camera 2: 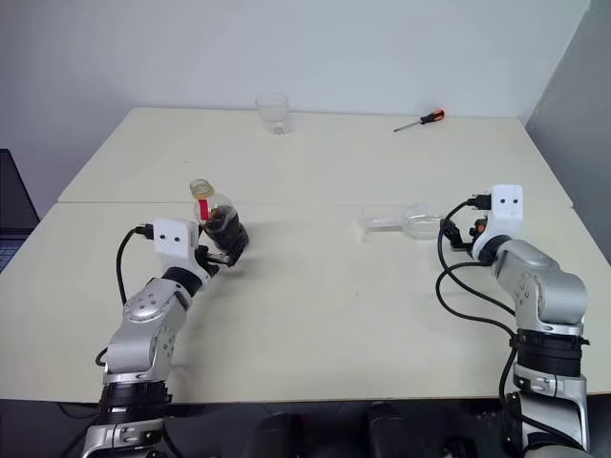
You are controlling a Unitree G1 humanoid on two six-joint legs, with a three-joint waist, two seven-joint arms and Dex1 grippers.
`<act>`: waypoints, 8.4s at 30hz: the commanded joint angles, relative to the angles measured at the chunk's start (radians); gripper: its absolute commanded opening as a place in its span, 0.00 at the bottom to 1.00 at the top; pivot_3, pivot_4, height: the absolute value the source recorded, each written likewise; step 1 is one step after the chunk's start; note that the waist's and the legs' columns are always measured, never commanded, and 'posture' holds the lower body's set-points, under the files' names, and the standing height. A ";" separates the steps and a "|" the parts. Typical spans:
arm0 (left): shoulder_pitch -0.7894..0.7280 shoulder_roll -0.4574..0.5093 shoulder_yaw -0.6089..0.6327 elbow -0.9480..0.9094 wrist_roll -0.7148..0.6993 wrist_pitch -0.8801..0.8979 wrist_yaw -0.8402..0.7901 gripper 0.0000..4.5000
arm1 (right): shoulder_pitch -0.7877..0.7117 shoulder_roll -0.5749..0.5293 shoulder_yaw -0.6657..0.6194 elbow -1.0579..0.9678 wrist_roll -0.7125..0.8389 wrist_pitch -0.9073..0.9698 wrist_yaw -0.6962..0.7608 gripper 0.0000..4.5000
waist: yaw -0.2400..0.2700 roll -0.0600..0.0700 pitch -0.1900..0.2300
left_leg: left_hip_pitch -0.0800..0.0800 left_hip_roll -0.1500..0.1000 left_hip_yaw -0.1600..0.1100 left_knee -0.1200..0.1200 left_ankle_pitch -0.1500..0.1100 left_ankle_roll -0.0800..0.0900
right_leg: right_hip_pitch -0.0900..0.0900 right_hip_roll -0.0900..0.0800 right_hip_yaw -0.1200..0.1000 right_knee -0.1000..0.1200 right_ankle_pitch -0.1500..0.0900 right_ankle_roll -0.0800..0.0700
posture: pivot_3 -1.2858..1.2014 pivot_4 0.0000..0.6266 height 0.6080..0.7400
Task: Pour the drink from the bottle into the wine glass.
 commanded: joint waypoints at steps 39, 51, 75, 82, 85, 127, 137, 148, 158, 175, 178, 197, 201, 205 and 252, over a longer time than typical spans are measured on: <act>-0.060 0.346 -0.286 -0.315 -0.188 0.306 -0.559 1.00 | -0.091 0.687 -0.413 -0.063 0.847 -0.026 -0.850 1.00 | -0.034 0.002 0.001 | -0.002 0.001 -0.003 -0.002 0.000 0.000 | -0.002 0.001 -0.002 -0.001 -0.001 -0.002 | 0.52 0.24 1.00; -0.029 0.343 -0.285 -0.316 -0.147 0.281 -0.517 1.00 | -0.068 0.609 -0.137 0.045 0.850 -0.059 -0.785 1.00 | -0.034 0.002 0.001 | -0.002 0.002 -0.005 -0.002 0.000 0.000 | -0.002 0.002 -0.002 -0.001 -0.001 -0.002 | 0.52 0.24 1.00; -0.025 0.312 -0.298 -0.291 -0.096 0.246 -0.489 1.00 | -0.200 0.536 -0.136 0.340 0.640 -0.247 -0.558 1.00 | -0.032 0.002 0.001 | -0.002 0.001 -0.004 -0.002 0.000 0.000 | -0.002 0.001 -0.002 -0.001 -0.001 -0.002 | 0.52 0.24 1.00; -0.029 0.314 -0.296 -0.286 -0.088 0.240 -0.490 1.00 | -0.316 0.518 -0.164 0.584 0.554 -0.372 -0.441 1.00 | -0.033 0.002 0.001 | -0.002 0.002 -0.003 -0.002 0.000 0.000 | -0.002 0.001 -0.002 -0.001 -0.001 -0.002 | 0.52 0.24 1.00; -0.021 0.315 -0.294 -0.294 -0.087 0.242 -0.487 1.00 | -0.369 0.509 -0.179 0.686 0.516 -0.434 -0.401 1.00 | -0.032 0.002 0.001 | -0.002 0.001 -0.002 -0.002 0.000 0.000 | -0.002 0.001 -0.002 0.000 -0.001 -0.002 | 0.52 0.24 1.00; -0.042 0.279 -0.285 -0.280 -0.067 0.247 -0.468 1.00 | -0.217 0.597 0.403 0.679 -0.347 -1.175 -0.114 0.04 | -0.030 0.001 0.001 | -0.002 0.001 -0.003 -0.002 0.000 0.000 | -0.003 -0.002 0.000 0.001 0.000 -0.004 | 0.52 0.24 1.00; -0.018 0.280 -0.257 -0.286 -0.103 0.279 -0.461 1.00 | -0.177 0.592 0.433 0.782 -0.404 -1.087 -0.089 0.04 | -0.030 0.001 0.001 | -0.002 0.001 -0.003 -0.001 0.000 0.000 | -0.003 -0.004 0.000 0.002 0.001 -0.005 | 0.52 0.24 1.00; -0.041 0.276 -0.262 -0.261 -0.100 0.263 -0.466 1.00 | -0.058 0.534 0.452 0.603 -0.415 -0.976 -0.025 0.04 | -0.028 -0.001 0.000 | 0.001 0.001 -0.003 -0.001 0.000 0.000 | 0.000 -0.004 -0.001 0.001 -0.001 -0.002 | 0.52 0.24 1.00; -0.050 0.275 -0.265 -0.240 -0.095 0.242 -0.468 1.00 | -0.038 0.518 0.466 0.508 -0.409 -0.891 0.020 0.04 | -0.027 -0.001 0.000 | 0.001 0.001 -0.003 -0.001 0.000 0.000 | 0.000 -0.004 -0.001 0.001 -0.002 -0.001 | 0.52 0.24 1.00; -0.063 0.274 -0.270 -0.209 -0.077 0.213 -0.472 1.00 | -0.014 0.488 0.453 0.459 -0.405 -0.892 0.035 1.00 | -0.028 -0.001 0.000 | 0.000 0.000 -0.003 -0.001 0.000 0.000 | 0.000 -0.003 -0.001 0.001 -0.001 -0.001 | 0.52 0.24 1.00; -0.066 0.278 -0.271 -0.202 -0.073 0.208 -0.477 1.00 | 0.010 0.469 0.455 0.386 -0.403 -0.890 0.045 1.00 | -0.027 -0.001 0.000 | 0.000 0.000 -0.003 -0.001 0.000 0.000 | 0.000 -0.003 -0.001 0.001 -0.002 -0.001 | 0.52 0.24 1.00; 0.157 0.205 -0.015 -0.282 -0.227 0.183 -0.437 1.00 | 0.210 0.157 0.433 -0.166 -0.235 -0.536 0.383 1.00 | -0.027 -0.002 0.000 | 0.001 0.001 -0.003 -0.001 0.000 0.000 | -0.001 -0.004 0.000 0.001 -0.002 0.000 | 0.52 0.24 1.00; 0.345 0.147 0.018 -0.358 -0.176 0.090 -0.349 1.00 | 0.231 0.005 0.329 -0.250 -0.139 -0.427 0.479 1.00 | -0.023 -0.002 0.000 | 0.001 0.001 -0.004 -0.001 0.000 0.000 | 0.000 -0.007 -0.001 0.001 -0.002 0.000 | 0.52 0.24 1.00; 0.471 0.052 0.031 -0.370 -0.107 -0.032 -0.235 1.00 | 0.263 -0.242 0.174 -0.313 0.032 -0.346 0.697 1.00 | 0.003 -0.004 0.001 | 0.001 -0.001 -0.003 0.000 0.000 0.000 | 0.001 -0.009 -0.001 0.000 -0.003 0.001 | 0.52 0.24 1.00; -0.151 0.081 -0.045 0.170 0.070 -0.120 -0.063 1.00 | -0.137 -0.372 0.101 -0.400 0.512 0.025 0.563 1.00 | 0.010 -0.008 0.002 | -0.001 0.000 -0.002 0.001 0.000 0.000 | 0.001 -0.006 -0.003 0.000 -0.002 0.001 | 0.52 0.24 1.00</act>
